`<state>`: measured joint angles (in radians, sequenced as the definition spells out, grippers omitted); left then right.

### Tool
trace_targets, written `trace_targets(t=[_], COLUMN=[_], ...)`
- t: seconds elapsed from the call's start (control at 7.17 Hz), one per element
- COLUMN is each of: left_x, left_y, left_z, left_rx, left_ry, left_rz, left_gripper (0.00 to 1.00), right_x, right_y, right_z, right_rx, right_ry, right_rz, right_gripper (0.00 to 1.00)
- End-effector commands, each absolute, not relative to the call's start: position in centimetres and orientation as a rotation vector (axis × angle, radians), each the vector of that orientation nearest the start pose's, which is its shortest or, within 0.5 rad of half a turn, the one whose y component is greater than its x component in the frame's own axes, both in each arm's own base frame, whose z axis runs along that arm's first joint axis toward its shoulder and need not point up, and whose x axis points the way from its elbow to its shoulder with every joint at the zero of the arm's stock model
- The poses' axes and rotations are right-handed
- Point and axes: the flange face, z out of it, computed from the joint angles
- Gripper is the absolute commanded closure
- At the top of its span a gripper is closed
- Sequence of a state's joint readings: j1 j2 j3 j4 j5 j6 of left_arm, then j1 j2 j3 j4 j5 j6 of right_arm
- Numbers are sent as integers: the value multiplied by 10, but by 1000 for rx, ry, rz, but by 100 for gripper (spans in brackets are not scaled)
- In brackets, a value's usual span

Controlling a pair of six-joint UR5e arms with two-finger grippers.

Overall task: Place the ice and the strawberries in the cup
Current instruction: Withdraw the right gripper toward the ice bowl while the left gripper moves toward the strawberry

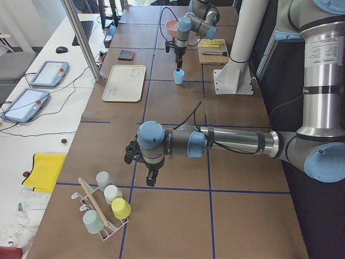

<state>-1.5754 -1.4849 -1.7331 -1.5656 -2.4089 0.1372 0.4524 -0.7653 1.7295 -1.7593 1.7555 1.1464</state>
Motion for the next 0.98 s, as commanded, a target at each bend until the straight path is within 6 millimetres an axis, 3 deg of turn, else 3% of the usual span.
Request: trace_targets(t=[0.0, 0.42, 0.7, 0.84], left_x=[-61, -62, -61, -61], left_y=[-460, -461, -462, -462], left_z=[609, 600, 591, 591], left_rx=[159, 181, 224, 229], left_ry=[828, 825, 823, 823], left_rz=[172, 179, 196, 197], left_gripper=[0, 0, 0, 0], right_x=[-438, -259, -129, -76], right_y=[-460, -543, -554, -542], right_z=[183, 302, 391, 437], right_rx=[175, 221, 230, 223], right_ry=[-793, -716, -704, -710], right_rz=[-86, -248, -357, -396], right_gripper=[1, 1, 1, 1])
